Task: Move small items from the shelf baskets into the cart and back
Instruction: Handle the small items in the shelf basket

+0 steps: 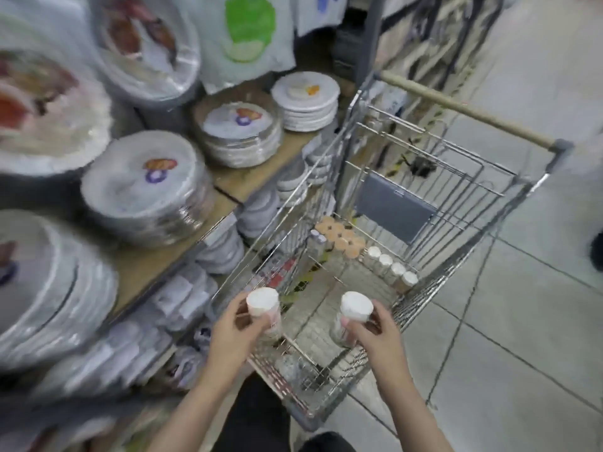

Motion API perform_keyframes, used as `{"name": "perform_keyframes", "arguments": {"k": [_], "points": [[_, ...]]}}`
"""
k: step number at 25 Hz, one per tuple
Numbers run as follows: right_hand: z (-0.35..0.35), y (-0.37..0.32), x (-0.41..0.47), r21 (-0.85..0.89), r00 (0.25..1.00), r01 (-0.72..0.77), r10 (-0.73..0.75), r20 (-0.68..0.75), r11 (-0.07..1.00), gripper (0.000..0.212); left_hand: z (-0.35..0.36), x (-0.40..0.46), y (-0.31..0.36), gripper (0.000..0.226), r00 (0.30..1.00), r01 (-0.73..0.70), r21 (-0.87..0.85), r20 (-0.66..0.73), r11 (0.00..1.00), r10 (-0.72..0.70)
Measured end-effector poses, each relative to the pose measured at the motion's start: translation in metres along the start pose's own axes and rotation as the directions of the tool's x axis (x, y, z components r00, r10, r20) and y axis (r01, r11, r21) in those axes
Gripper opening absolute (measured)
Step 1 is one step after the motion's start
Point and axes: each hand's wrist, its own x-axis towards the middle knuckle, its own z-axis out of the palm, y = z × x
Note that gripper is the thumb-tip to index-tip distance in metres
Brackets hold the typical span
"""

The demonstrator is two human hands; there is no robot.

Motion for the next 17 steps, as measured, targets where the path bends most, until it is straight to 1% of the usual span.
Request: {"name": "perform_keyframes", "arguments": {"k": [2,5,7,10,11,13,16,17], "points": [[0.005,-0.001,-0.025,-0.041,0.991,0.036,-0.030,0.127,0.998,0.037,-0.016,-0.041,-0.010,0.035,0.995,0.002,-0.073,-0.095,0.997,-0.009],[0.018,-0.002,-0.059,-0.093,0.956,0.061,-0.031,0.291,0.994,0.036,-0.040,-0.100,-0.019,0.028,0.975,-0.007,-0.189,-0.221,0.982,-0.036],[0.032,-0.004,-0.080,-0.115,0.917,0.084,-0.031,0.398,0.990,0.034,-0.062,-0.140,-0.024,0.025,0.952,-0.017,-0.269,-0.300,0.963,-0.067],[0.062,-0.004,-0.111,-0.160,0.837,0.129,-0.021,0.546,0.979,0.034,-0.097,-0.196,-0.037,0.027,0.905,-0.055,-0.317,-0.417,0.947,-0.087],[0.074,-0.001,-0.122,-0.169,0.807,0.135,-0.010,0.590,0.976,0.033,-0.108,-0.213,-0.043,0.026,0.883,-0.072,-0.330,-0.460,0.941,-0.094],[0.102,0.005,-0.150,-0.194,0.735,0.146,0.025,0.677,0.970,0.034,-0.130,-0.256,-0.054,0.027,0.812,-0.109,-0.367,-0.569,0.924,-0.130],[0.149,0.019,-0.206,-0.243,0.597,0.202,0.077,0.798,0.949,0.051,-0.163,-0.325,-0.073,0.024,0.682,-0.173,-0.406,-0.707,0.897,-0.189],[0.166,0.026,-0.231,-0.253,0.542,0.232,0.091,0.836,0.939,0.051,-0.176,-0.353,-0.084,0.026,0.630,-0.188,-0.422,-0.745,0.887,-0.220]]}}
